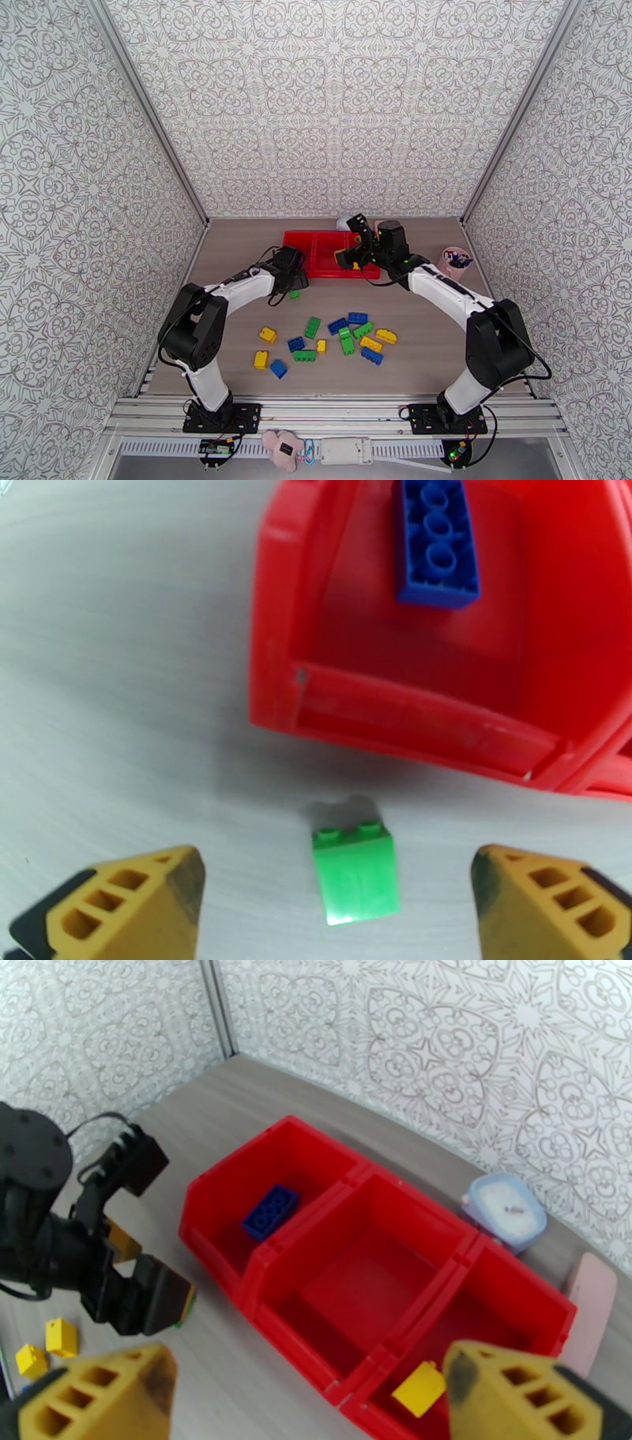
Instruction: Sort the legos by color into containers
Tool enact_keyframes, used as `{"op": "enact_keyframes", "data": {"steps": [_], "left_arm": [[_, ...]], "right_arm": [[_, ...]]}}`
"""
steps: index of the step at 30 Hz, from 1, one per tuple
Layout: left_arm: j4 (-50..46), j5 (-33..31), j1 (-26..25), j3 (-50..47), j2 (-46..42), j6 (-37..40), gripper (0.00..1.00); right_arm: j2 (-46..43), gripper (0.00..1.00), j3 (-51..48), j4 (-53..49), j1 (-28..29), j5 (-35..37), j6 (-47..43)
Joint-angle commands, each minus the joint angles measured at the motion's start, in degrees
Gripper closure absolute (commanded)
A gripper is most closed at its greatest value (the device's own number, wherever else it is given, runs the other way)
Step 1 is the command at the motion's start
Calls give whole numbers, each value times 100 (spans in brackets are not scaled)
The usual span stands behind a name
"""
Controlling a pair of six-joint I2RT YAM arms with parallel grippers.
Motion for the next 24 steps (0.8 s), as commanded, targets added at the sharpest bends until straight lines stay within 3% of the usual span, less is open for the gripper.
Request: {"op": "enact_keyframes", "data": {"steps": [1, 6, 15, 24], "left_arm": [[-128, -38, -42, 221, 213, -129, 11], [-119, -37, -39, 268, 422, -182, 20], [-104, 59, -69, 302, 631, -264, 26], [-132, 121, -176, 312, 668, -393, 38]], "right_arm": [[93, 7, -63, -27, 14, -87, 15], [93, 7, -58, -85, 14, -25, 6], [92, 7, -87, -105, 14, 1, 10], [119, 6, 18, -155, 14, 13, -11]]}}
